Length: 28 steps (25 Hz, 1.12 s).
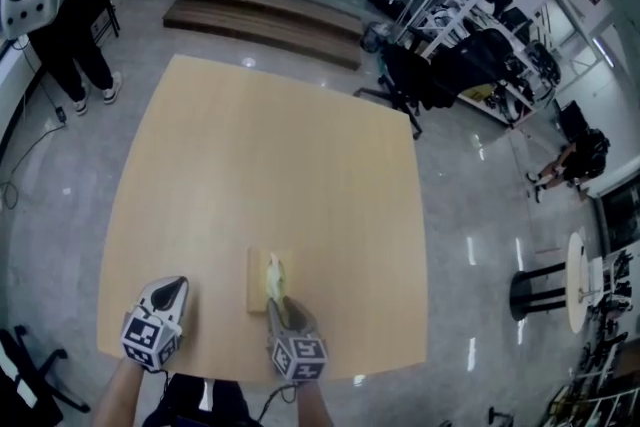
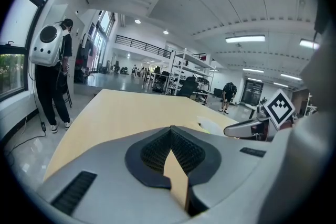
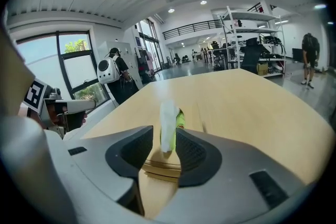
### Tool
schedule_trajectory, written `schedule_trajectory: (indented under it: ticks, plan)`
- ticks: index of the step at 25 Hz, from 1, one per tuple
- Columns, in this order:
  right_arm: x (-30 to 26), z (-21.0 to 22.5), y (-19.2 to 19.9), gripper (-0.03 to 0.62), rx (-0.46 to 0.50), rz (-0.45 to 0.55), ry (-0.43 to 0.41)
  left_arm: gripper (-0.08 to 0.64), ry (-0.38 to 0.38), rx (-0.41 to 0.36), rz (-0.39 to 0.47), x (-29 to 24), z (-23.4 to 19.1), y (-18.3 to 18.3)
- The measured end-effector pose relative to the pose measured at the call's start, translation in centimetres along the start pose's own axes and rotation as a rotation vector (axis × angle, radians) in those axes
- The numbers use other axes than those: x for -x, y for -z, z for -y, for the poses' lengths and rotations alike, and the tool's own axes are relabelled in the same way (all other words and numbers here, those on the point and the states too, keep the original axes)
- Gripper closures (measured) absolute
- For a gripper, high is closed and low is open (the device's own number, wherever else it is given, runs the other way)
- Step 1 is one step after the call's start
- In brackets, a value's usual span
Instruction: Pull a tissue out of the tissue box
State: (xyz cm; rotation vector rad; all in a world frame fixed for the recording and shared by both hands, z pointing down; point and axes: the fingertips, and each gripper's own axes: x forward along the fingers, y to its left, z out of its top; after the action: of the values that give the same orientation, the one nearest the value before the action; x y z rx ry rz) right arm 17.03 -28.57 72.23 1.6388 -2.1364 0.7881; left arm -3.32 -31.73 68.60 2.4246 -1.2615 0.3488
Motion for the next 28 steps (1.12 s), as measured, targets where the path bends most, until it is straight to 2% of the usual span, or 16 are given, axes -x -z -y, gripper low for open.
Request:
schedule_trajectory:
  ticks: [9, 10, 13, 28]
  plan:
    - [-0.8, -0.1, 1.0, 0.457, 0.007, -0.035, 0.020, 0.554, -0.008, 0.018, -0.020, -0.1, -0.4, 0.7]
    - [-0.7, 0.3, 1.2, 0.497, 0.011, -0.036, 0.032, 0.554, -0.010, 0.019, -0.018, -0.2, -0.2, 0.8]
    - [-0.7, 1.0, 1.8, 0.555, 0.024, -0.037, 0.057, 0.554, -0.011, 0.017, -0.012, -0.6, -0.1, 1.1]
    - [-0.5, 0.6, 1.3, 0.579, 0.005, -0.008, 0.026, 0.554, -0.019, 0.020, -0.001, -0.3, -0.5, 0.9]
